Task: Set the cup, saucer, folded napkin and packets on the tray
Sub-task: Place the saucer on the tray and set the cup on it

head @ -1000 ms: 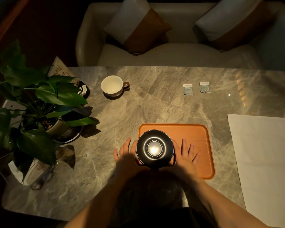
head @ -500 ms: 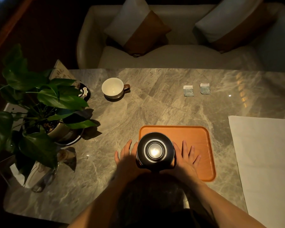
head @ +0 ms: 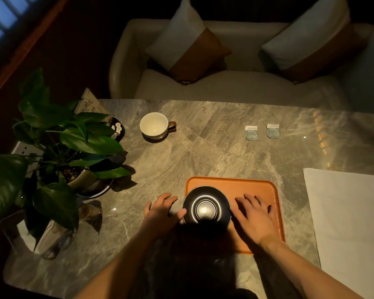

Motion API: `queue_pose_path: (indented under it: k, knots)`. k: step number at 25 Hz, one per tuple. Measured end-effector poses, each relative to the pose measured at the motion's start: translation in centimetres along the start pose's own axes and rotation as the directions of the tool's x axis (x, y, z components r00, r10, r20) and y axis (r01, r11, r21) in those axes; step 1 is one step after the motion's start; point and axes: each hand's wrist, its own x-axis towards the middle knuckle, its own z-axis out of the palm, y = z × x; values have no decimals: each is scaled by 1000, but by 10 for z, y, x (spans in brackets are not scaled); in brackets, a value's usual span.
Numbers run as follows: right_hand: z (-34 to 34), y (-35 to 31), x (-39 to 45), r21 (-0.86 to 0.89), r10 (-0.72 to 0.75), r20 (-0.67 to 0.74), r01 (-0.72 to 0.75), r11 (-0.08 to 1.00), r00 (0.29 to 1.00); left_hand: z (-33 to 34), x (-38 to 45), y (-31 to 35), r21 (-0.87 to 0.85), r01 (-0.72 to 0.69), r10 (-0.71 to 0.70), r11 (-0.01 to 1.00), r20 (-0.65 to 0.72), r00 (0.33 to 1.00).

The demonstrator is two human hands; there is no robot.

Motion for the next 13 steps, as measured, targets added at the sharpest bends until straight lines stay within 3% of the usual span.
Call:
queue_pose_path:
  k: [4,9,13]
  knots:
    - [-36,-16,48,-68,-58,25,60,996,998,-40,31,1,-53,54,-50,997,80,996]
    - [-67,-52,99,-112,-171,103,182,977,980,-76,63,4,-238,201,-196,950,46,979]
    - [-80,-86,129,-138,-202,170,226,964,965,-93,86,13,-350,232,-249,908,-5,968]
